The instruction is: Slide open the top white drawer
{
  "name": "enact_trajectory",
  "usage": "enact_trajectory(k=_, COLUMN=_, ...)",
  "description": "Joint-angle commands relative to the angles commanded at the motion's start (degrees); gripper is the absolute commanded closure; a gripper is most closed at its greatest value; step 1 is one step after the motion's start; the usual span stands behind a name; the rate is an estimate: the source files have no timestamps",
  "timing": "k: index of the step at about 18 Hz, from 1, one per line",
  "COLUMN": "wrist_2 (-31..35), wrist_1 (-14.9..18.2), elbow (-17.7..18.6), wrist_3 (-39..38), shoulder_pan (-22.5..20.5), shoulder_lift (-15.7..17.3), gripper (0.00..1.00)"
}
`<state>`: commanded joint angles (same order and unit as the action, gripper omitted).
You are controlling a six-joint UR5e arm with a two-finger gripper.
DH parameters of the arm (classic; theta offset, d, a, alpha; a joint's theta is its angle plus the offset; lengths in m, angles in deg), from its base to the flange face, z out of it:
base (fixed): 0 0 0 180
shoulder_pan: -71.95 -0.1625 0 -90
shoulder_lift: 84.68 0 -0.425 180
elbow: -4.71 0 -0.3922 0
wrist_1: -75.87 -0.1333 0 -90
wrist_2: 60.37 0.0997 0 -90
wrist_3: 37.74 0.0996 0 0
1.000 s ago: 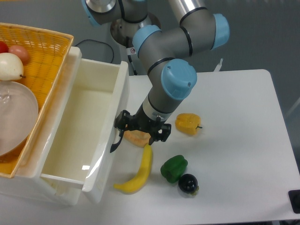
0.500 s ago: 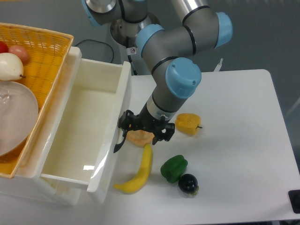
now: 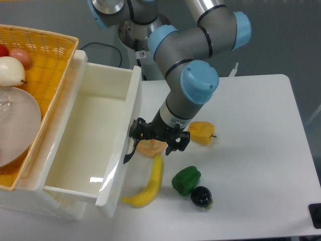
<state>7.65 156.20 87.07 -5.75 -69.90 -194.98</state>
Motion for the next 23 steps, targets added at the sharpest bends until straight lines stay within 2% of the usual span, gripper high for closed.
enact_trajectory(k=5, wrist_2=0.0, wrist_1=-0.1, elbow=-0.3, wrist_3=0.0, shoulder_pan=-0.3, shoulder_lift=0.1, gripper=0.00)
enact_trajectory(k=9, wrist_2=-0.1, wrist_1=-4.2, elbow=-0.4, wrist_3=-0.1, shoulder_pan=-1.0, shoulder_lift=0.9, gripper=0.00)
enact_trajectory(k=13, wrist_2=0.3, wrist_1=-4.8, elbow=-0.5, wrist_3=0.4, shoulder_pan=-1.3, shoulder_lift=1.0, gripper=0.00)
enact_trajectory(k=18, wrist_2=5.0, wrist_1=-4.7, elbow=-0.4, wrist_3=10.5, shoulder_pan=-2.0, shoulder_lift=1.6, gripper=0.00)
enact_trajectory(k=21, wrist_2=10.4, wrist_1=-4.7, elbow=-0.4, wrist_3=24.7, shoulder_pan=-1.9, shoulder_lift=2.0, gripper=0.00)
enact_trajectory(k=23, wrist_2=11.8, wrist_1=-5.3, elbow=-0.4, wrist_3=33.9, shoulder_pan=-1.8, shoulder_lift=2.0, gripper=0.00)
